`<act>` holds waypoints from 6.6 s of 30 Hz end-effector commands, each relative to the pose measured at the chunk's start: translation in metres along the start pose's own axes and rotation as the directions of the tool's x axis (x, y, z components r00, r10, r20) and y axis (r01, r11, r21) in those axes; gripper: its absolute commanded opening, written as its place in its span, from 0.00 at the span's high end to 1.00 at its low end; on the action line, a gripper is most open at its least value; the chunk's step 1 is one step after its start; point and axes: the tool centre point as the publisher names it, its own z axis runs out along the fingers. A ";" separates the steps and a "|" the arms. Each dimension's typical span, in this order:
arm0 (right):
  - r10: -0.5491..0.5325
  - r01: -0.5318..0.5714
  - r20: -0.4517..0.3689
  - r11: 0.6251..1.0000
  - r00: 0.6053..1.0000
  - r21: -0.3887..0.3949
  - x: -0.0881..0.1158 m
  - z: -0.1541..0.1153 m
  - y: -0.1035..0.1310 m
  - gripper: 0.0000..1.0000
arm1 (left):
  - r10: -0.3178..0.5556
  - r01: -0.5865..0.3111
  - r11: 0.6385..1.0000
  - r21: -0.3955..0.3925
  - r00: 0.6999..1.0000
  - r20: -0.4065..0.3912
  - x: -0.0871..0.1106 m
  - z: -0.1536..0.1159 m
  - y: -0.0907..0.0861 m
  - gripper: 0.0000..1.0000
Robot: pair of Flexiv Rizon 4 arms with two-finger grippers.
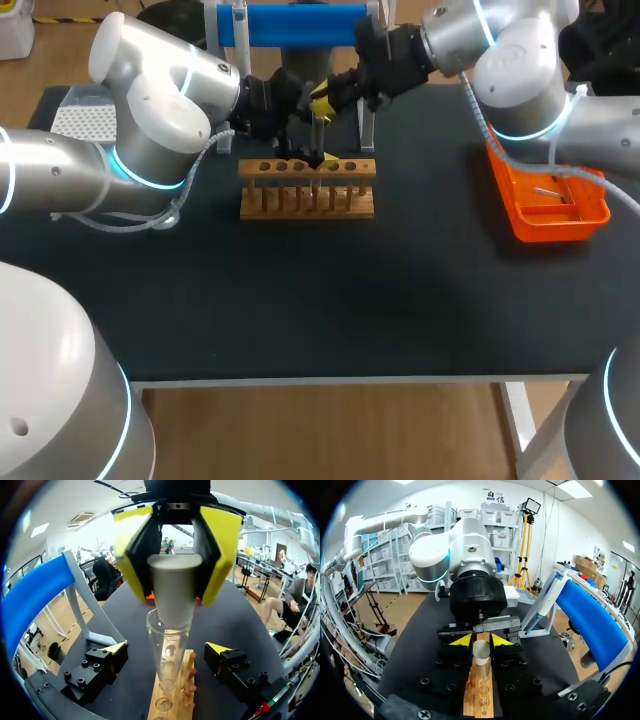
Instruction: Invert the test tube, pick up the pipette, mount the tip to pipette, aspirate from beaker and dispense into the tube, eject the tip, return the pipette, and cap with the stopper.
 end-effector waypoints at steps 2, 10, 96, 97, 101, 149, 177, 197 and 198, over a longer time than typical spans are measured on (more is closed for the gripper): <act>0.002 -0.002 -0.002 1.000 1.000 0.005 0.001 0.002 -0.005 1.00 | 0.000 0.000 1.000 -0.002 1.000 -0.002 -0.001 0.000 0.000 0.00; 0.006 -0.006 0.019 1.000 1.000 -0.014 -0.001 -0.001 -0.003 1.00 | 0.000 0.000 1.000 -0.002 1.000 -0.002 -0.001 0.000 0.000 0.00; -0.028 0.036 0.032 0.955 0.999 -0.293 0.005 -0.021 -0.010 0.00 | 0.000 0.000 1.000 -0.002 1.000 -0.002 -0.001 0.000 0.000 0.00; -0.034 0.041 0.030 0.950 0.999 -0.311 0.005 -0.022 -0.009 0.04 | 0.000 0.000 1.000 -0.002 1.000 -0.002 -0.001 0.000 0.000 0.00; -0.045 0.051 0.026 0.928 0.999 -0.370 0.005 -0.023 -0.006 0.60 | 0.000 0.000 1.000 -0.002 1.000 -0.002 -0.001 0.000 0.000 0.00; 0.039 -0.071 -0.078 0.876 0.996 -0.478 0.002 0.001 0.009 1.00 | 0.000 0.000 1.000 -0.002 1.000 -0.002 -0.001 0.000 0.000 0.00; 0.049 -0.086 -0.088 0.875 0.995 -0.477 -0.002 0.011 0.003 1.00 | 0.000 0.000 1.000 -0.002 1.000 -0.002 -0.001 0.000 0.000 0.00; 0.068 -0.104 -0.093 0.872 0.993 -0.478 -0.001 0.018 -0.007 1.00 | 0.000 0.000 1.000 -0.002 1.000 -0.002 -0.001 0.000 0.000 0.00; 0.066 -0.100 -0.088 0.871 0.994 -0.481 -0.002 0.017 -0.005 1.00 | 0.000 0.000 1.000 -0.002 1.000 -0.002 -0.001 0.000 0.000 0.00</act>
